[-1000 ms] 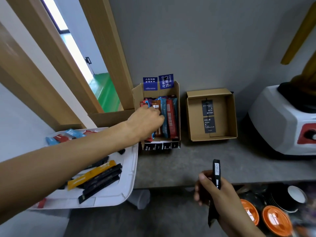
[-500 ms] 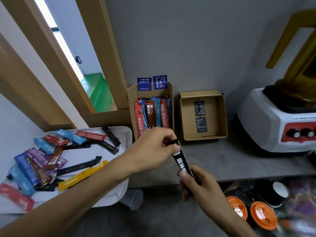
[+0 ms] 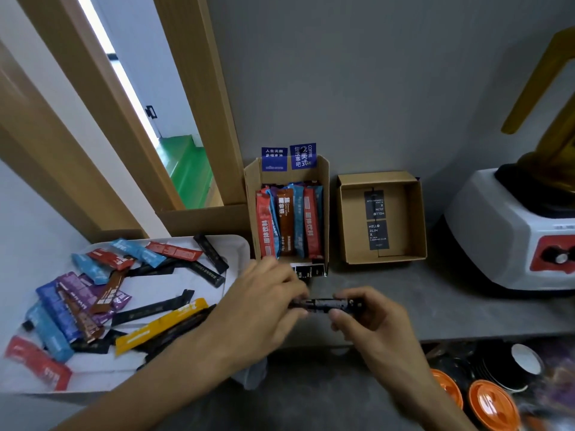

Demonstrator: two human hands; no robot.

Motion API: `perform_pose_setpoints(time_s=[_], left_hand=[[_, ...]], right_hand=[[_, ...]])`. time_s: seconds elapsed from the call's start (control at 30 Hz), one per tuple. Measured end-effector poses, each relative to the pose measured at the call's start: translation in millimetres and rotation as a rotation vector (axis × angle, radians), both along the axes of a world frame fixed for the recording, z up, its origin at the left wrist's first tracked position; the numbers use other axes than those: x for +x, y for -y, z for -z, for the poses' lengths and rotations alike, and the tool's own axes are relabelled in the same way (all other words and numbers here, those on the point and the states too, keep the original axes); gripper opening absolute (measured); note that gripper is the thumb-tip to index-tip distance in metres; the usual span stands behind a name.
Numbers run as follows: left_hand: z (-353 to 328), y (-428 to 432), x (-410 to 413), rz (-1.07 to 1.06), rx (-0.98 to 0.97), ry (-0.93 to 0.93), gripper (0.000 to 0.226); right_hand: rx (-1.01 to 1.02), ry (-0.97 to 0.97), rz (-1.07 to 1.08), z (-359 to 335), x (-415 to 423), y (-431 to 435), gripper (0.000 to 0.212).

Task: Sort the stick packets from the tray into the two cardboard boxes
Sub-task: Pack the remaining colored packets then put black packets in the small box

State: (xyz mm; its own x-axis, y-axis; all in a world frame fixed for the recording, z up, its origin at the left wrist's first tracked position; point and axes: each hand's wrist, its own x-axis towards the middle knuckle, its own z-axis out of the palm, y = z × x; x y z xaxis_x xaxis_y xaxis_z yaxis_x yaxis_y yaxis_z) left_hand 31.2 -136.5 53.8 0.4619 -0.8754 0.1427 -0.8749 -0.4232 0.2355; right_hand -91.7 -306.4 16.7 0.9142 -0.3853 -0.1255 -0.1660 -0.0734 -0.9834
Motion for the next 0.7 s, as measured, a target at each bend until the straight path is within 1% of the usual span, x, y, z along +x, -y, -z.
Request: perform_pose_setpoints(time_s=[0.03, 0.1, 0.17, 0.2, 0.23, 0.3, 0.37, 0.43, 0.6, 0.63, 0.7], left_hand=[[4, 3, -1, -0.026, -0.036, -0.064, 0.018], [7, 15, 0, -0.153, -0.187, -0.218, 0.011], [12, 29, 13, -0.376, -0.378, -0.362, 0.005], [15, 37, 22, -0.490, -0.456, -0.391, 0.007], [18, 45, 32, -0.582, -0.511, -0.382, 0.009], [26, 62, 46, -0.711, -0.552, -0.330, 0.008], [38, 75, 54, -0.800, -0.555, -0.286, 0.006], [45, 82, 55, -0.852, -0.564, -0.255, 0.010], [43, 92, 47, -0.867, -0.629, -0.184, 0.029], [44, 94, 45, -0.854, -0.626, -0.166, 0.031], [49, 96, 43, -0.789, -0.606, -0.129, 0.026]], right_hand=[[-0.023, 0.031, -0.012, -3, 5, -1, 0.024], [0.015, 0.117, 0.039, -8, 14, 1, 0.030], [0.061, 0.169, 0.168, -9, 19, 9, 0.032], [0.064, 0.174, 0.212, -9, 19, 12, 0.030], [0.062, 0.162, 0.225, -7, 18, 15, 0.029], [0.060, 0.091, 0.189, 1, 13, 16, 0.025], [0.079, 0.012, 0.153, 11, 6, 14, 0.024], [0.109, -0.025, 0.143, 18, 0, 13, 0.023], [0.149, -0.090, 0.137, 26, -8, 18, 0.020], [0.150, -0.095, 0.132, 26, -8, 20, 0.021], [0.148, -0.091, 0.133, 26, -9, 24, 0.020]])
